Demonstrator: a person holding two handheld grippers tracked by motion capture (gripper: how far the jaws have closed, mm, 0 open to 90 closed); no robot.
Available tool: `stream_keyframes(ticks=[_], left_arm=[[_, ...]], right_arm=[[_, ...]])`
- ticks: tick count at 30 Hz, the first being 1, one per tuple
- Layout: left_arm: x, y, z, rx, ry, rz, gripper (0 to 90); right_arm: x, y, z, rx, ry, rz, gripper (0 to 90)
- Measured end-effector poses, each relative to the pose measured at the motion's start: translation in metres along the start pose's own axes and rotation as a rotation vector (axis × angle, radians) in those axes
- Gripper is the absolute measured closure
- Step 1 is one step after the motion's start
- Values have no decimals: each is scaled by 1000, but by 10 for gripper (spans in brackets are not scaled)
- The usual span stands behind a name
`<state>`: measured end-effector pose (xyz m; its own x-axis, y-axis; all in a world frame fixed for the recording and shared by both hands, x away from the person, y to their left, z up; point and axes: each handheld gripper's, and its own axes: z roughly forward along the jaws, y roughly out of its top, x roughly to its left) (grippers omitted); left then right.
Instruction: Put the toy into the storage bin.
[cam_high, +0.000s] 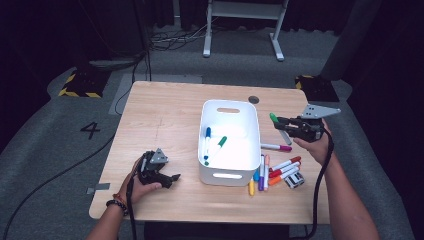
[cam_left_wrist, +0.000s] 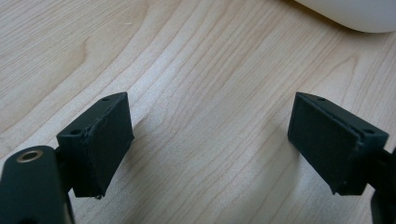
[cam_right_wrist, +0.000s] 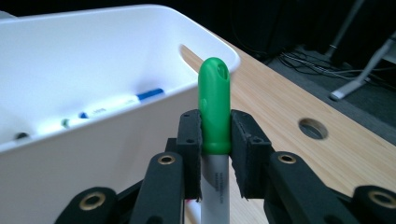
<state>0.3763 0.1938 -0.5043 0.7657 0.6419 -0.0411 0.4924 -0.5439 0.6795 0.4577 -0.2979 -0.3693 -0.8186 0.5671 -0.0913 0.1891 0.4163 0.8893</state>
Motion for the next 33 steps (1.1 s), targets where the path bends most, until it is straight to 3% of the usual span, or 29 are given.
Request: stream_keyframes(ticks=[4,14,18,24,27,33], left_arm=[[0,0,0,0,0,0,143],[0,0,0,0,0,0,143],[0,0,0,0,-1,0,143],[0,0,0,0,-1,0,143],[0,0,0,0,-1,0,143],[0,0,0,0,0,0,143]], right_arm=[[13,14,-4,-4,21,-15,746],[53,61,-10,-49,97,-112,746],[62,70,-10,-56,98,-132,746],[80,87,-1,-44,127,-156,746],[93,97,11,-26,136,-174,746],[104,99,30,7,175,-179,745]])
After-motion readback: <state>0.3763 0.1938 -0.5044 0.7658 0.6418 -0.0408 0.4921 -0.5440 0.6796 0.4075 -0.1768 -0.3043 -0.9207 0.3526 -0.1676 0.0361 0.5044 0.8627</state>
